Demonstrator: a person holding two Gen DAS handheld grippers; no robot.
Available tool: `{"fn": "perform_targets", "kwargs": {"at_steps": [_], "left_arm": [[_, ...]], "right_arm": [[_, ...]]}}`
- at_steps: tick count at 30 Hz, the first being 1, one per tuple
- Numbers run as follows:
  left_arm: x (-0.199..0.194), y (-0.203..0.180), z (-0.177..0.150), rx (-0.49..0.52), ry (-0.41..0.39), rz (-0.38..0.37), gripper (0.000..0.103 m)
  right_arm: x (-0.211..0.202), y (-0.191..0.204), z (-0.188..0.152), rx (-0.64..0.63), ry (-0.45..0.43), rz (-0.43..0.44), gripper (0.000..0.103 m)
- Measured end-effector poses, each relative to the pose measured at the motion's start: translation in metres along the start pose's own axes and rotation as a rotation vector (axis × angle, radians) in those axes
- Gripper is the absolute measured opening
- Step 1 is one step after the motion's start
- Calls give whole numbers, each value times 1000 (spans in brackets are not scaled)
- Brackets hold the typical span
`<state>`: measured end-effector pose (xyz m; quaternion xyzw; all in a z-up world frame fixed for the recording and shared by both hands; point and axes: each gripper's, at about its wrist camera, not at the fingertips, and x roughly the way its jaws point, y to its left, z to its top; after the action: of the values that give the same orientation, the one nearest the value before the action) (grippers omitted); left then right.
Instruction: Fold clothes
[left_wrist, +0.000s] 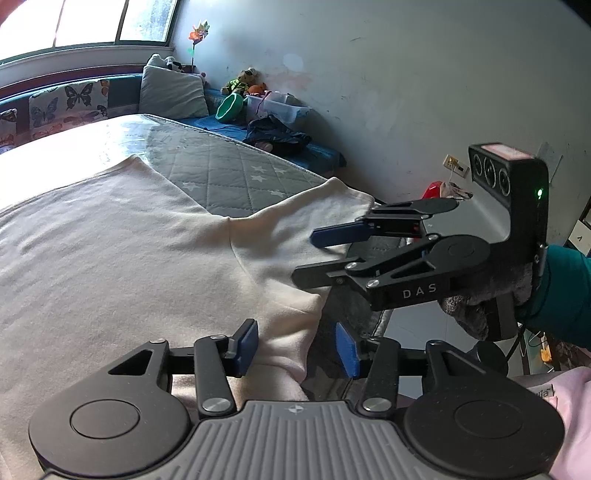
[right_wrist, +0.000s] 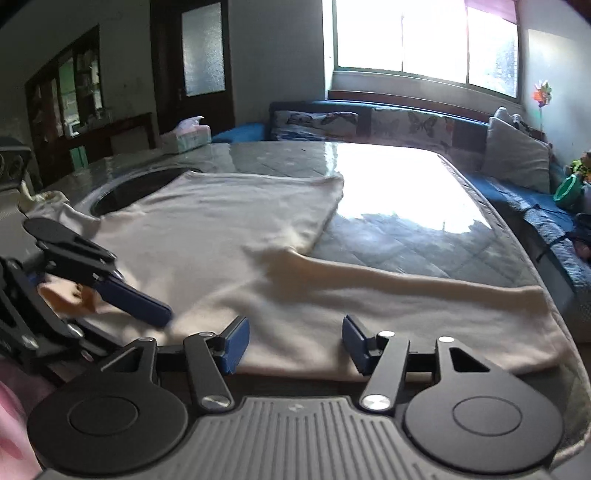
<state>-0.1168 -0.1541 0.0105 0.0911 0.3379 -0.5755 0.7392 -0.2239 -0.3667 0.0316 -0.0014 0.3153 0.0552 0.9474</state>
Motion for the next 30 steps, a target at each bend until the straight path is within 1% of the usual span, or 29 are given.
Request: {"fn": "perform_targets", "kwargs": {"at_steps": [4,12,19,21,25,28,29,30], "left_arm": [[-1,1,0,0,0,-2,51],[-1,1,-1,2,0,-4,51],[-1,0,-1,5,1,-3,52],[-1,0,-1,5,2,-2,52],[-1,-1,-1,5,2,0,53],[-2,-1,-1,4,2,1,53],[-2,-1,-1,4,2,0,54],[-1,-2,-1,5,3,-1,54]], "right_arm": [[-13,-14,-8,39,-11,-42,58],[-27,-55,-21,102,-25,-170,58],[-31,-77,-22,139,-40,-296,58],[-29,-77,-20,135,-53,-291,58],[-19,-75,-20,101,-32,-277,58],[-19,-85,-22,139,-41,-314,59],[-19,-88,-21,147,-42,-342,59],[-20,-92,-19,152,-44,-353,58]]}}
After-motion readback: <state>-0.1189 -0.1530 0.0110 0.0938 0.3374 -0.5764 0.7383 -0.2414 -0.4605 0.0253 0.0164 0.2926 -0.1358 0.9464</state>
